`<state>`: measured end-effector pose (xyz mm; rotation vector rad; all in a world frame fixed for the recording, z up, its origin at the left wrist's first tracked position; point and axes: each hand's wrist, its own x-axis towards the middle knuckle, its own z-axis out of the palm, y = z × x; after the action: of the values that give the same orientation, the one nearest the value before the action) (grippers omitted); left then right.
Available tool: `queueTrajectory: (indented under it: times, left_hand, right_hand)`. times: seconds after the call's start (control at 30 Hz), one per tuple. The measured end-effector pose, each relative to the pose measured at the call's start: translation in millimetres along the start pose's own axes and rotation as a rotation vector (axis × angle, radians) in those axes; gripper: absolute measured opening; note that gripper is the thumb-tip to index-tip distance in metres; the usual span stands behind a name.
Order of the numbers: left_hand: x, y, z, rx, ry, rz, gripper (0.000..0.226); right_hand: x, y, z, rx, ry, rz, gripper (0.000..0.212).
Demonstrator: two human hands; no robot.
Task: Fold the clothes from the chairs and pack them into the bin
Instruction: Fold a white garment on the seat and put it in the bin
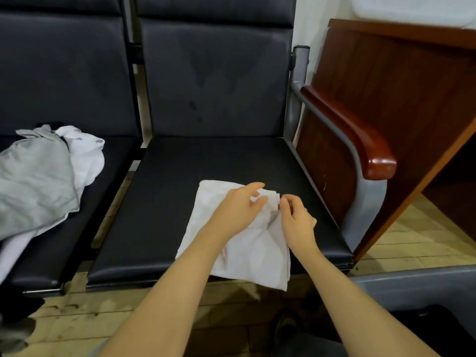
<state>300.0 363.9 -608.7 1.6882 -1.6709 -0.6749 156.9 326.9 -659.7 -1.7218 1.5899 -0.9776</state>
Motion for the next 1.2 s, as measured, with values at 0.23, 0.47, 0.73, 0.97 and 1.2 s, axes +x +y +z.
queueTrajectory:
  times: [0.23,0.47,0.73,0.97,1.2]
  left_hand:
    - [3,-56,-23,0.392,0.181,0.029,0.033]
    - [0,-69,-34,0.401,0.032,-0.006,0.043]
    - [0,-73,-21,0.378,0.099,0.249,0.031]
    - [-5,-75,-11,0.526,-0.132,0.096,0.046]
    - [-2,-82,-12,0.559,-0.159,-0.083,0.049]
  right_hand:
    - [16,-13,15,-0.149,0.056,0.064,0.039]
    - [32,-24,33,-0.157,0.107,0.071,0.040]
    - [17,-12,20,-0.344,0.252,-0.147,0.027]
    - [16,-16,18,-0.482,0.192,-0.233,0.034]
    - [19,-24,24,-0.645,-0.454,-0.186,0.052]
